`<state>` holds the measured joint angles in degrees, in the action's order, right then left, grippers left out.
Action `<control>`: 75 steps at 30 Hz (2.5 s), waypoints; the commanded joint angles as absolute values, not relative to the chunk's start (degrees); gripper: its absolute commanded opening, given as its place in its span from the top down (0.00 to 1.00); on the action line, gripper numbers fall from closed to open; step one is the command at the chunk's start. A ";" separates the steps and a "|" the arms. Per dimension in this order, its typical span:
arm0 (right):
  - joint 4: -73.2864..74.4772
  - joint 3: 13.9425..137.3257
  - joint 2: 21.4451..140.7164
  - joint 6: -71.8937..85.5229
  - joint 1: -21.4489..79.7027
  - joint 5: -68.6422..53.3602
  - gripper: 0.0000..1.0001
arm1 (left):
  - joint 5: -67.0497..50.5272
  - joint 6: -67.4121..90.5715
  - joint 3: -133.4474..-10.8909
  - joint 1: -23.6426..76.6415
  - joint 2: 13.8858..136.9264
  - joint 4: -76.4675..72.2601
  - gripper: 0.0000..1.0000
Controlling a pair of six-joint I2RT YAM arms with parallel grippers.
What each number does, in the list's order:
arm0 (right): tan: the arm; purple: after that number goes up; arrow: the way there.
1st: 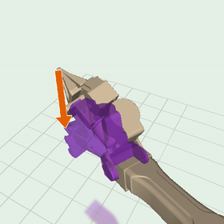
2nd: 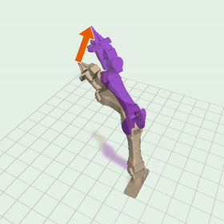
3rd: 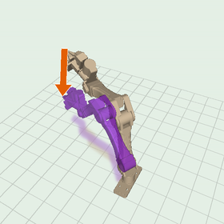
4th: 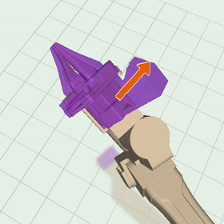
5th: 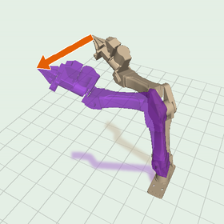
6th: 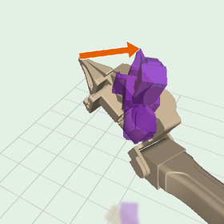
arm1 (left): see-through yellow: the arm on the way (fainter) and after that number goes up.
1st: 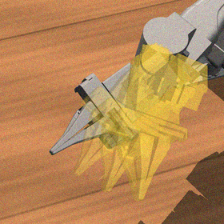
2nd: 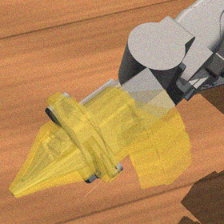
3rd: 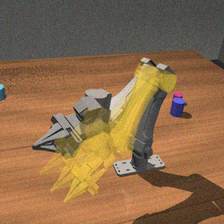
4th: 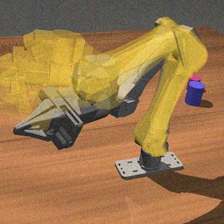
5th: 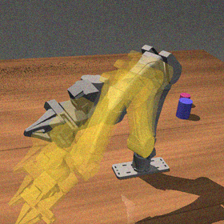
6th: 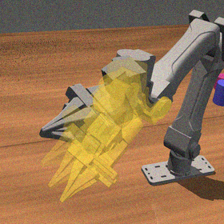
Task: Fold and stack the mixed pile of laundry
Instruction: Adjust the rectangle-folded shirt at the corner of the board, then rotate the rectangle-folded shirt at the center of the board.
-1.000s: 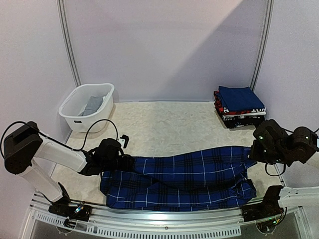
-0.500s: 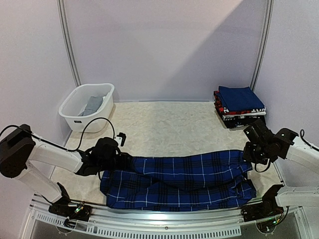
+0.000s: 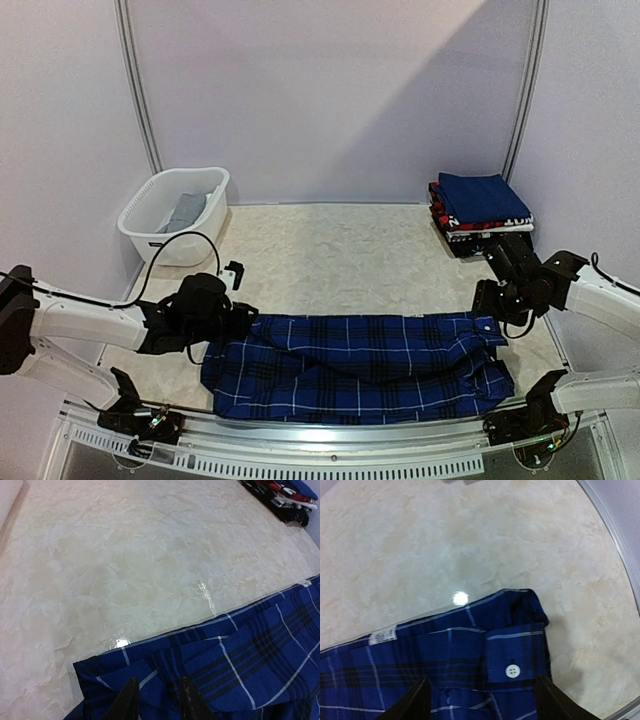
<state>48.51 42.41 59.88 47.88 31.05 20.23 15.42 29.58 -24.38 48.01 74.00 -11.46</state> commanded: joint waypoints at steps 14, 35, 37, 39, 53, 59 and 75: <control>44.97 34.84 63.80 46.30 36.23 -3.54 0.66 | 15.97 28.36 -28.64 53.61 71.10 -2.38 0.72; 47.74 33.79 66.63 48.56 36.17 6.51 0.62 | 14.97 29.05 -30.20 53.61 76.66 -1.07 0.73; 46.63 34.04 65.01 46.37 36.12 2.13 0.58 | 14.86 29.10 -30.68 53.74 75.43 0.81 0.72; 45.32 34.25 62.73 43.28 36.23 -3.01 0.56 | 14.95 29.11 -31.07 54.06 74.12 3.58 0.72; 33.98 35.42 55.39 37.74 42.03 -16.88 0.48 | 5.65 28.31 -34.89 60.34 67.94 12.46 0.71; 27.16 35.60 60.46 37.97 44.86 -15.51 0.48 | 0.50 28.59 -35.84 64.12 69.86 10.48 0.71; 23.47 38.78 73.08 37.48 45.09 -0.59 0.50 | -10.60 29.42 -48.87 74.28 96.14 -3.90 0.72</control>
<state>23.44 36.88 71.57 38.17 44.64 -7.66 -7.55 28.97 -44.69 71.83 90.52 0.71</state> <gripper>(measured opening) 0.499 0.285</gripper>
